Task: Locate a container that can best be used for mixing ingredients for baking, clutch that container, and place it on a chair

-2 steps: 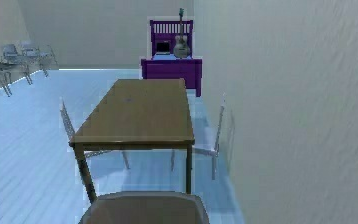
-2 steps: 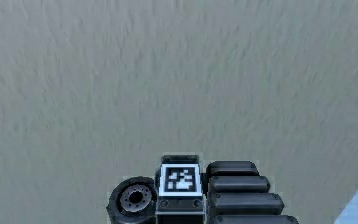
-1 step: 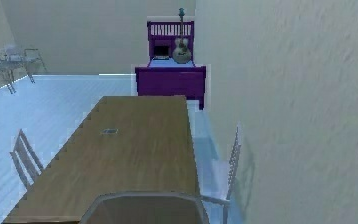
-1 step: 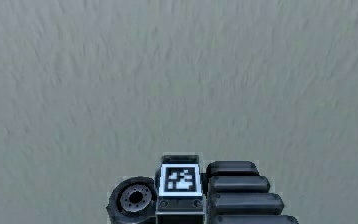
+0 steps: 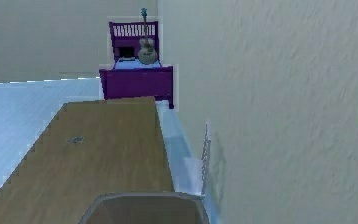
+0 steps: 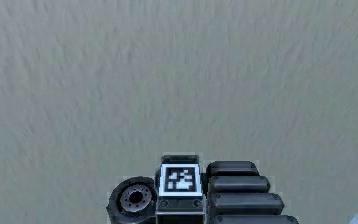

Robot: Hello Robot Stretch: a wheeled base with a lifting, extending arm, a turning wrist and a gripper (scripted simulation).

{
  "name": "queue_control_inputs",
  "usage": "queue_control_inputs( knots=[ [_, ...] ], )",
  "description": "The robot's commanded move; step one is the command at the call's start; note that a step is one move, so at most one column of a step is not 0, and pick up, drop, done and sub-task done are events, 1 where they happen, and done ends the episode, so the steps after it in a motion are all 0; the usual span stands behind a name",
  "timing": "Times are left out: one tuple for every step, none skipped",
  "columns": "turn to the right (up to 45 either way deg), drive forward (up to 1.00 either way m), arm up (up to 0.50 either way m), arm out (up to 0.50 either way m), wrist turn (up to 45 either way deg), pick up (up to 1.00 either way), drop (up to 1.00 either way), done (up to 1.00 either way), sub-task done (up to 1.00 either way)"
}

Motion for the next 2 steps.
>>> queue_control_inputs(
  knots=[
    [-6.0, 0.0, 0.0, 0.0, 0.0, 0.0, 0.0, 0.0, 0.0],
    [6.0, 0.0, 0.0, 0.0, 0.0, 0.0, 0.0, 0.0, 0.0]
  ],
)
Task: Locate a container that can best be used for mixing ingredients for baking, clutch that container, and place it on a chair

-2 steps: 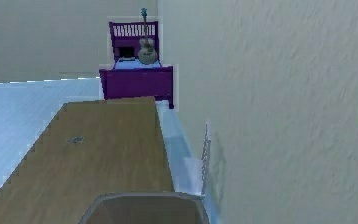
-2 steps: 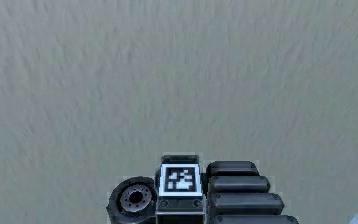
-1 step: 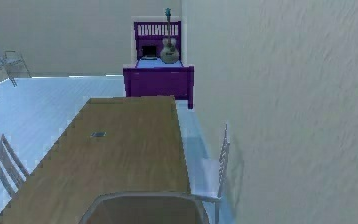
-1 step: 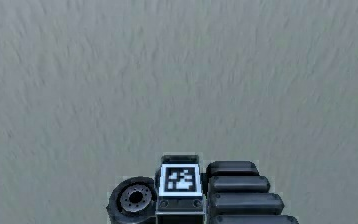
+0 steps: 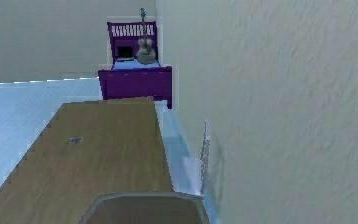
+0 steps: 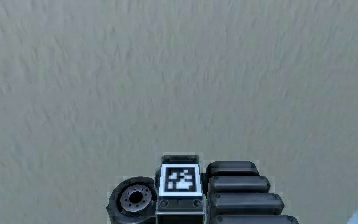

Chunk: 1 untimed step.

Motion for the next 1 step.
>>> queue_control_inputs(
  knots=[
    [-6.0, 0.0, 0.0, 0.0, 0.0, 0.0, 0.0, 0.0, 0.0]
  ],
)
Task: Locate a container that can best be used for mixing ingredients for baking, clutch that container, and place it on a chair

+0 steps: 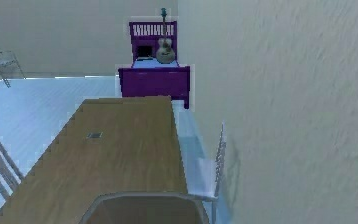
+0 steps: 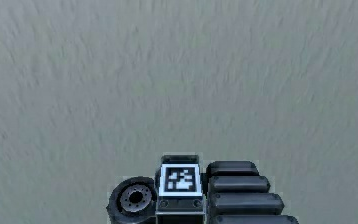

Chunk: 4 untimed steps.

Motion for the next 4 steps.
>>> queue_control_inputs(
  knots=[
    [18.0, 0.0, 0.0, 0.0, 0.0, 0.0, 0.0, 0.0, 0.0],
    [0.0, 0.35, 0.0, 0.0, 0.0, 0.0, 0.0, 0.0, 0.0],
    [-36.0, 0.0, 0.0, 0.0, 0.0, 0.0, 0.0, 0.0, 0.0],
    [33.0, 0.0, 0.0, 0.0, 0.0, 0.0, 0.0, 0.0, 0.0]
  ],
)
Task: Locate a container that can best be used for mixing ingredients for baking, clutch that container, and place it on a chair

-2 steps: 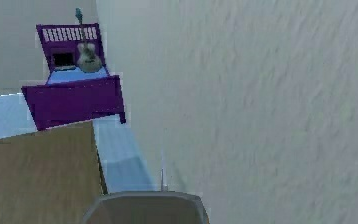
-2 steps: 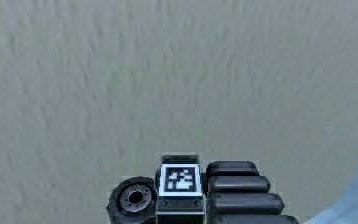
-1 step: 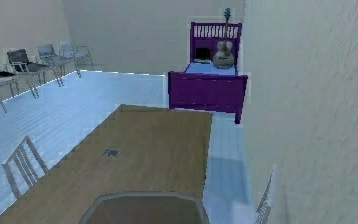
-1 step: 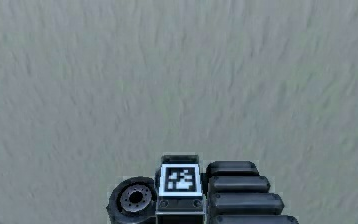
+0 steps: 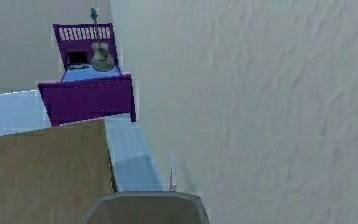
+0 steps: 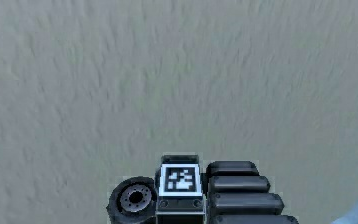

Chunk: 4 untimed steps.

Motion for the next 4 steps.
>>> queue_control_inputs(
  knots=[
    [-30.0, 0.0, 0.0, 0.0, 0.0, 0.0, 0.0, 0.0, 0.0],
    [27.0, 0.0, 0.0, 0.0, 0.0, 0.0, 0.0, 0.0, 0.0],
    [-21.0, 0.0, 0.0, 0.0, 0.0, 0.0, 0.0, 0.0, 0.0],
    [-45.0, 0.0, 0.0, 0.0, 0.0, 0.0, 0.0, 0.0, 0.0]
  ],
)
